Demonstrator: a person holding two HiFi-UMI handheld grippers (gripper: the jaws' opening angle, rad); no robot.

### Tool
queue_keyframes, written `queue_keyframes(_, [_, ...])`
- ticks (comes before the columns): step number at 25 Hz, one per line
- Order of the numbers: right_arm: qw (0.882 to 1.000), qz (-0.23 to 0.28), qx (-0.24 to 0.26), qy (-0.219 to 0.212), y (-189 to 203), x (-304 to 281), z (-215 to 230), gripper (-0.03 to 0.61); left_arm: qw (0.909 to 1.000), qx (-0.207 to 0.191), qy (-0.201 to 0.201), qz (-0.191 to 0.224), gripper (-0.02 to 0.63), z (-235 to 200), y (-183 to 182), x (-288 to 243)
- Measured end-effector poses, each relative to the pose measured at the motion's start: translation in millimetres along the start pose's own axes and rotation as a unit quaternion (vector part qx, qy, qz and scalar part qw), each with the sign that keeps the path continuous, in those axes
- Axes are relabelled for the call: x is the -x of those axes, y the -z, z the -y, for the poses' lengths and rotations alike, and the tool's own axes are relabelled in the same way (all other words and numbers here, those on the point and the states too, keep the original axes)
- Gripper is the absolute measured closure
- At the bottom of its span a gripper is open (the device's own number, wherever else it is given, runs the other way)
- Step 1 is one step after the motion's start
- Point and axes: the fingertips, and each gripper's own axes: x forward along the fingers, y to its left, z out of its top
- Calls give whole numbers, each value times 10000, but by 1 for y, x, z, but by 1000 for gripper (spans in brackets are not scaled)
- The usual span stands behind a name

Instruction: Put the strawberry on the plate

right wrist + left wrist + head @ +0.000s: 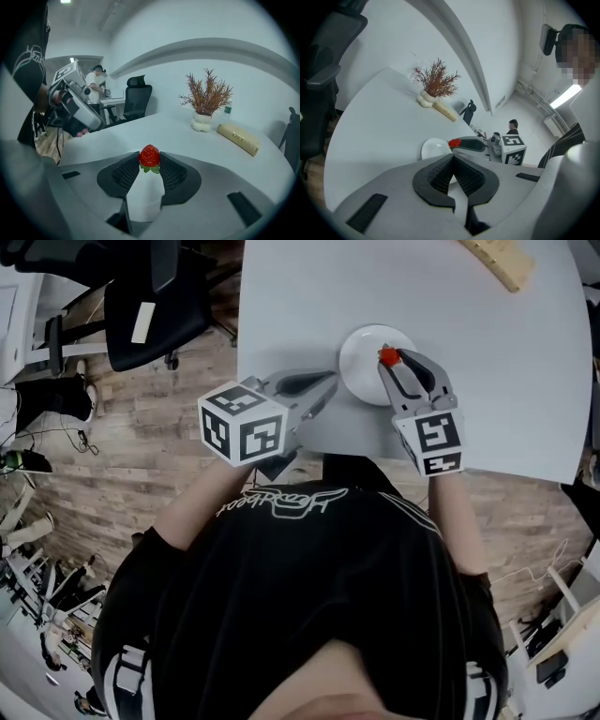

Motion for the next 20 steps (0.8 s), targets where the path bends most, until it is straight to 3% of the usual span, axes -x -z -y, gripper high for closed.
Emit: queue_keyframes(20, [9941, -939, 532, -75, 37, -36, -2, 453, 9999, 107, -108, 37, 607, -9, 3, 8])
